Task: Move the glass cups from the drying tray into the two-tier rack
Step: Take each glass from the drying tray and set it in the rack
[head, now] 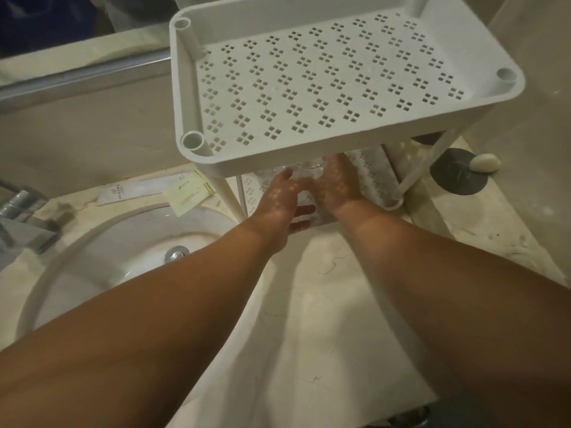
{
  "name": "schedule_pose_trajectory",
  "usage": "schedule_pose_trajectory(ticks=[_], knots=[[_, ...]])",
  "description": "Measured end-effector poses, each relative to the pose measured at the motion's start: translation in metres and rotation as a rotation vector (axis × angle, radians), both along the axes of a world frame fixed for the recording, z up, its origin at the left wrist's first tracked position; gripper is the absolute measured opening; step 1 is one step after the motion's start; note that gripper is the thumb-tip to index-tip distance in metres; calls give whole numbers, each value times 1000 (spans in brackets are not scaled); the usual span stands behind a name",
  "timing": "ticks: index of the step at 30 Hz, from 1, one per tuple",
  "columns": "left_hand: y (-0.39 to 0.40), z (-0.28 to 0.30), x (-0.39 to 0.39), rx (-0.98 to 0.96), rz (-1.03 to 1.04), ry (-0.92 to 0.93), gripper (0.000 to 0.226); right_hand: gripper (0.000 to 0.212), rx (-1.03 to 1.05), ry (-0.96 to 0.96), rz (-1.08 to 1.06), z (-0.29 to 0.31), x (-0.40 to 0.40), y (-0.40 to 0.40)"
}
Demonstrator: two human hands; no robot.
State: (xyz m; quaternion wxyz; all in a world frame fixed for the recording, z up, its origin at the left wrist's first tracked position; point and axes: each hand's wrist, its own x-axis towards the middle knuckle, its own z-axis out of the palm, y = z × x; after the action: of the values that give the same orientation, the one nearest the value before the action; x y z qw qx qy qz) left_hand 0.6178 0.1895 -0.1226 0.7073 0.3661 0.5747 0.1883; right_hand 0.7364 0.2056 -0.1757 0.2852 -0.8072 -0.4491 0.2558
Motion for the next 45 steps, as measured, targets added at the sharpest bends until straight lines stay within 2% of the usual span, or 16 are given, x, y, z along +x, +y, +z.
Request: schedule_pose_trajectory(ticks=[3,10,13,18,24,27,35,40,45], knots=[[1,2,2,-9,-12,-8,73,72,10,3,-33,-7,-1,5],[4,3,2,-4,-34,-13,73,62,-13,-30,-44,-12,1,9],[-3,2,-3,29,-43,-9,68,66,-51,-54,-69,-10,-2,6],[-14,3,-15,103,-87,45,60,78,0,79,-133,10,-8,-14],[-41,24,-34,150,-130,109,60,66,88,219,-167,25,-26,-57],[-55,37,-47,164,-127,102,60,64,119,185,-145,36,-42,-84],[-97,62,-112,197,-159,29,68,59,196,202,-120,69,-102,-144],[-106,73,-165,201,-88,18,43,57,246,274,-81,85,-152,-165],[-109,90,-224,256,-5,5,41,55,249,256,25,96,-204,-167]])
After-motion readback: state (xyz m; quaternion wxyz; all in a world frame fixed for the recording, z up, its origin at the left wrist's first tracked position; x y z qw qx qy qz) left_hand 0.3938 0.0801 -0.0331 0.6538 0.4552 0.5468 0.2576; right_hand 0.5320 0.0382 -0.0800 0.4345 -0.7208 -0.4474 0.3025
